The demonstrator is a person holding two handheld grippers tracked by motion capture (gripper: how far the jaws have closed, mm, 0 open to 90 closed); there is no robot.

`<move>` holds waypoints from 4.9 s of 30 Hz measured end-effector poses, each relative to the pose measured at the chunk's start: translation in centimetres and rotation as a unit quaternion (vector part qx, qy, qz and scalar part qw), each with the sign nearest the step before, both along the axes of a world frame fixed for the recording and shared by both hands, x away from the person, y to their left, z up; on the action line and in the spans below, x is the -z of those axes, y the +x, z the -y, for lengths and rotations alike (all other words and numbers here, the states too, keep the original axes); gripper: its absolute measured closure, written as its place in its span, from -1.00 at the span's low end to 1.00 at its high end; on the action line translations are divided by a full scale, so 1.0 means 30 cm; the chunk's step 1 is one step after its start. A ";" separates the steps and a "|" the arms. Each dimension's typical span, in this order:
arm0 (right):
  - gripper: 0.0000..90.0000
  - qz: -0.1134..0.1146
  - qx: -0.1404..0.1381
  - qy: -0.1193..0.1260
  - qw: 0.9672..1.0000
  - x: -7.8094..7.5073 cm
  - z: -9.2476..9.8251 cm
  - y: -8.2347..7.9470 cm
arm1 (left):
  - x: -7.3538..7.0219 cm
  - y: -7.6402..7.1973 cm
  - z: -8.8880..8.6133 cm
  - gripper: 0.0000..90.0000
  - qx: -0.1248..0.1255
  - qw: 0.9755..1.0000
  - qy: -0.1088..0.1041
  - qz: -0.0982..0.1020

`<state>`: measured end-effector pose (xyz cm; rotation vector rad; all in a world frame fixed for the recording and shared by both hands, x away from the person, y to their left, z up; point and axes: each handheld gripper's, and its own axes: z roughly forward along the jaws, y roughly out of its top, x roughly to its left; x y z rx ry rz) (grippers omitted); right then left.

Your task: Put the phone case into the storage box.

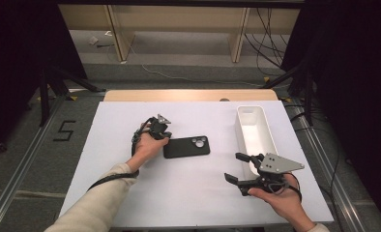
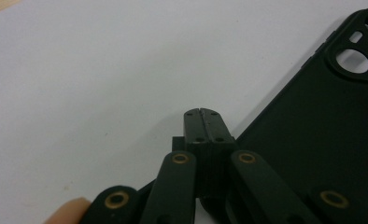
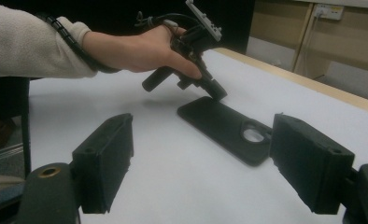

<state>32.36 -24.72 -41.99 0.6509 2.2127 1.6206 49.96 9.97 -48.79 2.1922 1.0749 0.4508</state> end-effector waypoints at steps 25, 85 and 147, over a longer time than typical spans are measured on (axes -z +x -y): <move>-0.49 0.000 0.002 -0.003 1.000 -0.002 -0.003 -0.003 | -0.017 -0.139 0.012 1.00 0.047 0.998 0.044 -0.008; -0.49 0.001 0.000 -0.004 1.000 0.001 -0.005 0.000 | -0.006 -0.156 0.172 -1.00 0.115 0.990 0.051 -0.067; -0.49 0.001 -0.001 -0.006 1.000 0.002 -0.007 -0.002 | -0.024 -0.155 0.174 -0.65 0.135 0.987 0.040 -0.075</move>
